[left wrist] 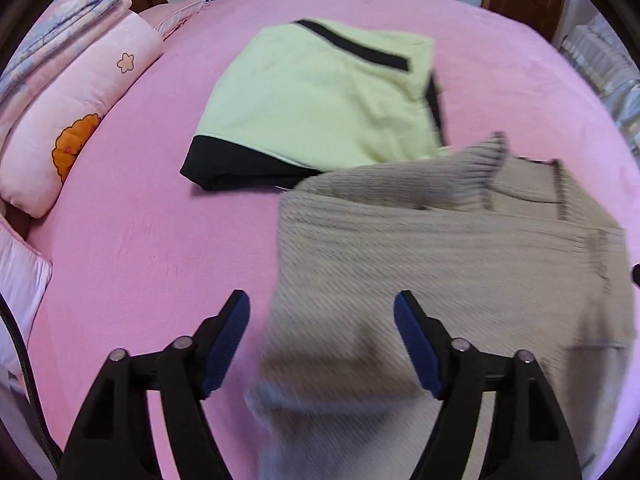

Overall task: Fold large clothes
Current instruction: 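Open the right tool and withdraw both tools above the cardigan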

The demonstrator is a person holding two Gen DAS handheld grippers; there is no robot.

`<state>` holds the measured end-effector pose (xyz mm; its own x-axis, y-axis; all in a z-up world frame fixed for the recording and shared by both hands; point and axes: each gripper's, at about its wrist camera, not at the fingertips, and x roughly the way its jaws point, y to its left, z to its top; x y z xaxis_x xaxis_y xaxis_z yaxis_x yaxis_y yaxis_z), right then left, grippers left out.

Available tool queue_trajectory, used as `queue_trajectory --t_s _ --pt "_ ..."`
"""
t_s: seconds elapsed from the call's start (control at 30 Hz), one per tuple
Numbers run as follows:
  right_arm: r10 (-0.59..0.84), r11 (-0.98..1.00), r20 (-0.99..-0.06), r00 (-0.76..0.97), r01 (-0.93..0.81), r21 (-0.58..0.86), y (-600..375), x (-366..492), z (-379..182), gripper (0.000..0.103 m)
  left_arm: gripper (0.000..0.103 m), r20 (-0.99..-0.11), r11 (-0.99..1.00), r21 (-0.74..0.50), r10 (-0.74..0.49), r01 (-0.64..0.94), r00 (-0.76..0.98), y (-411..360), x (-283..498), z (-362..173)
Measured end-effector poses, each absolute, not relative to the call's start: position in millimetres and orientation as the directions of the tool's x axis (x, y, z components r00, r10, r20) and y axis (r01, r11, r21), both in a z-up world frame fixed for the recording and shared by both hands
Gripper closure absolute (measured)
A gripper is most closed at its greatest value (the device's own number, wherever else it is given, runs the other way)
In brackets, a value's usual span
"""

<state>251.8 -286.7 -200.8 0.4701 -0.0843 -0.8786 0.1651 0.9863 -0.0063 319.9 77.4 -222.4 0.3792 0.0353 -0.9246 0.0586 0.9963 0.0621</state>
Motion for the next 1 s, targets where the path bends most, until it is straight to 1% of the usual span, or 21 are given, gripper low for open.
queue_trajectory --t_s 0.07,0.3,0.5,0.57,0.63,0.7,0.93,1.0 --pt "-0.07 0.986 -0.878 0.473 0.168 0.011 -286 239 -189 0.064 0.019 -0.925 0.998 0.045 0.02 0.055 0.381 80 302 -203" --pt "-0.02 0.984 -0.877 0.481 0.167 0.069 -283 212 -146 0.064 0.019 -0.921 0.998 -0.03 -0.052 0.062 0.386 55 265 -150" --pt "-0.03 0.986 -0.866 0.499 0.156 0.055 -282 203 -115 0.064 0.019 -0.913 0.995 -0.047 -0.079 0.09 0.4 41 247 -123" --pt "-0.033 0.987 -0.866 0.498 0.154 0.051 -283 203 -109 0.061 0.019 -0.912 0.994 -0.06 -0.091 0.089 0.401 40 245 -118" --pt "-0.042 0.987 -0.87 0.491 0.158 0.041 -284 201 -104 0.052 0.019 -0.911 0.994 -0.075 -0.101 0.079 0.399 39 242 -112" --pt "-0.035 0.988 -0.879 0.476 0.151 0.042 -284 199 -100 0.049 0.019 -0.907 0.994 -0.089 -0.109 0.069 0.406 40 240 -107" --pt "0.012 0.991 -0.885 0.466 0.115 0.074 -280 183 -83 0.048 0.018 -0.883 0.995 -0.071 -0.097 0.074 0.46 37 219 -77" --pt "0.031 0.992 -0.877 0.479 0.092 0.085 -277 176 -76 0.048 0.016 -0.877 0.995 -0.076 -0.095 0.06 0.471 39 211 -67"
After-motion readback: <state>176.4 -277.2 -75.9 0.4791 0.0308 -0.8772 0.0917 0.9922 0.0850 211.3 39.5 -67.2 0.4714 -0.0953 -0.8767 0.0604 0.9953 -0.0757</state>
